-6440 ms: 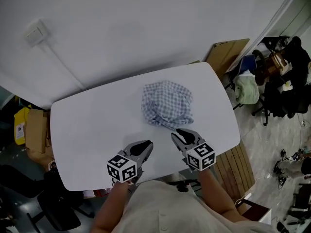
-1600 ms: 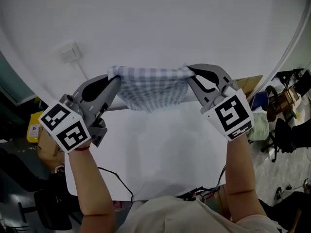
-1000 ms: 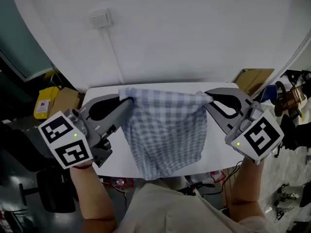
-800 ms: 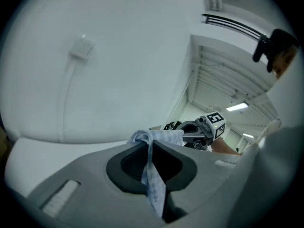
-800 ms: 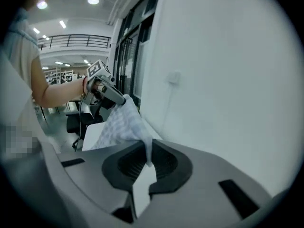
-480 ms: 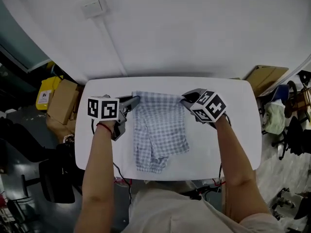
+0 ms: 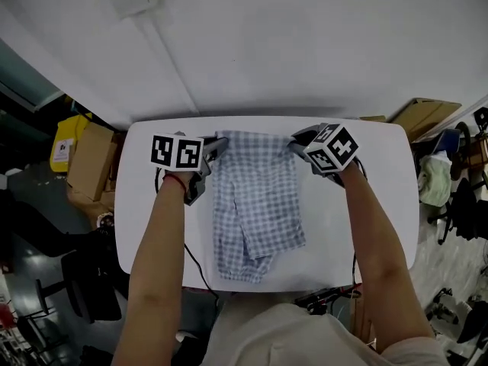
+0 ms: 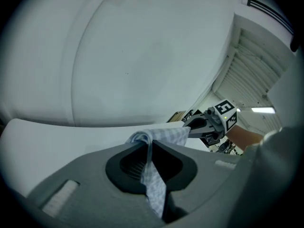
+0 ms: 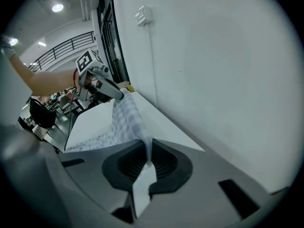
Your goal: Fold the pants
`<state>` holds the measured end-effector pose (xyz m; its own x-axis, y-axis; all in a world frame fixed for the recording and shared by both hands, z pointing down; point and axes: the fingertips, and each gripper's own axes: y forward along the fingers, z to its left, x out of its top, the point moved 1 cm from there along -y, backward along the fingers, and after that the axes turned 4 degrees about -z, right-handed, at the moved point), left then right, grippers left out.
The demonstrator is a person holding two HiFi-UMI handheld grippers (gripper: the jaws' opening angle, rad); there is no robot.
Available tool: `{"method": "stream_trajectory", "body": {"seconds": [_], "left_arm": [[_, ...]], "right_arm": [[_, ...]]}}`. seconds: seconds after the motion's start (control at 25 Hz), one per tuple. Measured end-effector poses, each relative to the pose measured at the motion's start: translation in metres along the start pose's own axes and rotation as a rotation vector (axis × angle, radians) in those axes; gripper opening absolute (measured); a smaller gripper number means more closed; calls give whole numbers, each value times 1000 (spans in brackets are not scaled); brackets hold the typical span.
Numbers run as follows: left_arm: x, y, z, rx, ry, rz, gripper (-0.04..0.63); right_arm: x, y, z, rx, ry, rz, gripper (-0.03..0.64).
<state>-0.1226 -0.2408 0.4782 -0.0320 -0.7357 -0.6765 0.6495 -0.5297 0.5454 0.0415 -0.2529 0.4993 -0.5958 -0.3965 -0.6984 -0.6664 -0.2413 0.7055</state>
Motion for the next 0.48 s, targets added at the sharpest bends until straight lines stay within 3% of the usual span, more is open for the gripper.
{"method": "stream_trajectory", "body": {"seconds": [0.36, 0.4, 0.48], "left_arm": [[-11, 55, 54, 43, -97, 87, 34], [-13, 60, 59, 46, -103, 103, 65], [-17, 67, 68, 63, -108, 130, 212]], "right_arm": [[-22, 56, -39, -45, 32, 113, 31], [-24, 61, -45, -64, 32, 126, 32], [-26, 67, -56, -109, 40, 132, 69]]}}
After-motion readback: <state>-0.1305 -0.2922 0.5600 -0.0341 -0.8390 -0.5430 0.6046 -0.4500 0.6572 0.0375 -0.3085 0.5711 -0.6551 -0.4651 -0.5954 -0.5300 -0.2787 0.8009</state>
